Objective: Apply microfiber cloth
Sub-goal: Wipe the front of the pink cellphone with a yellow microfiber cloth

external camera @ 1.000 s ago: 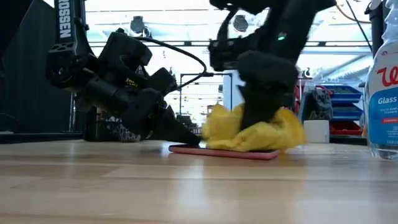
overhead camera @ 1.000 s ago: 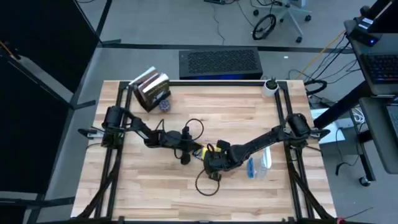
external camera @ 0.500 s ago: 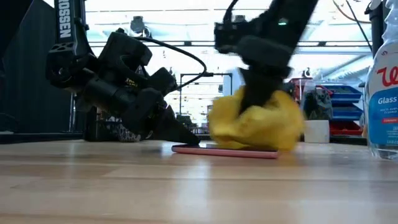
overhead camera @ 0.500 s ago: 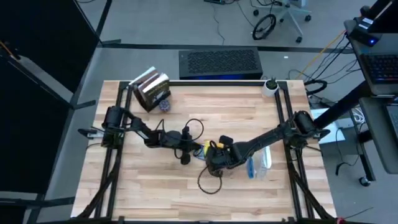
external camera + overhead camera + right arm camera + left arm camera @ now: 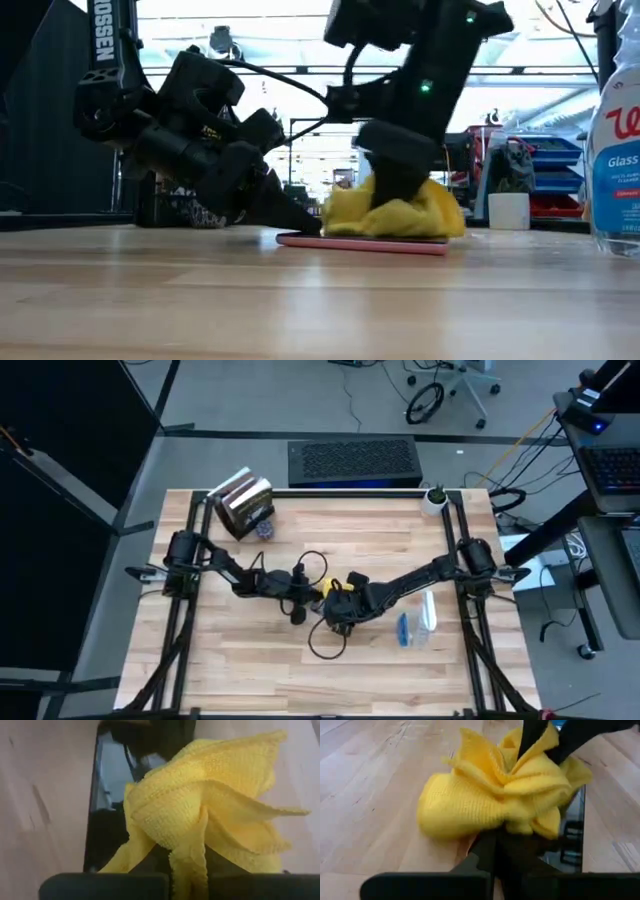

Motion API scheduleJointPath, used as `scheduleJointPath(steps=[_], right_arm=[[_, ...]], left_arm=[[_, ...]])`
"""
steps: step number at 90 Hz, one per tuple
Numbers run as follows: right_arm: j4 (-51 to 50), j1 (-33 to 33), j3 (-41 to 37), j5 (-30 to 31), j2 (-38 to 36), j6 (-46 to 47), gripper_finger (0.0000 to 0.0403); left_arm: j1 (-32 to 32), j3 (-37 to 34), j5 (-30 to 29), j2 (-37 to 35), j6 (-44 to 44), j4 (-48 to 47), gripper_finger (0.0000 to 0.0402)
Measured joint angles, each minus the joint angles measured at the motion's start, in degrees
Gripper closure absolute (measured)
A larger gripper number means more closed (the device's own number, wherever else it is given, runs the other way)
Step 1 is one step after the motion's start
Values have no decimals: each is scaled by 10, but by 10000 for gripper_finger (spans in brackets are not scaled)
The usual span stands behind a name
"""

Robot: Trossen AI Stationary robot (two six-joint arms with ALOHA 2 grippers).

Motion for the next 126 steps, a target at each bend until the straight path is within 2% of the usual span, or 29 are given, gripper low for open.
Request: scheduleJointPath(steps=[18,29,39,46,55,68,92,126], right_arm=[[-111,33,-1,-10,-10,21,394],[-137,44,-2,-10,-13,28,394],[-120,39,4,-10,-19,23,394],[-110,28,25,13,-21,10,394],[-42,14,37,39,-24,-13,394],[67,-2,37,36,-15,-41,394],[71,3,2,-11,13,-2,394],[-92,64,-4,-30,-5,53,394]], left_arm=[[0,0,0,0,0,0,402],[0,0,0,0,0,0,402],[0,0,0,0,0,0,402],[0,0,0,0,-1,0,402],[0,0,0,0,-1,0,402],[0,0,0,0,-1,0,402],[0,0,0,0,-1,0,402],[0,0,2,0,-1,0,402]])
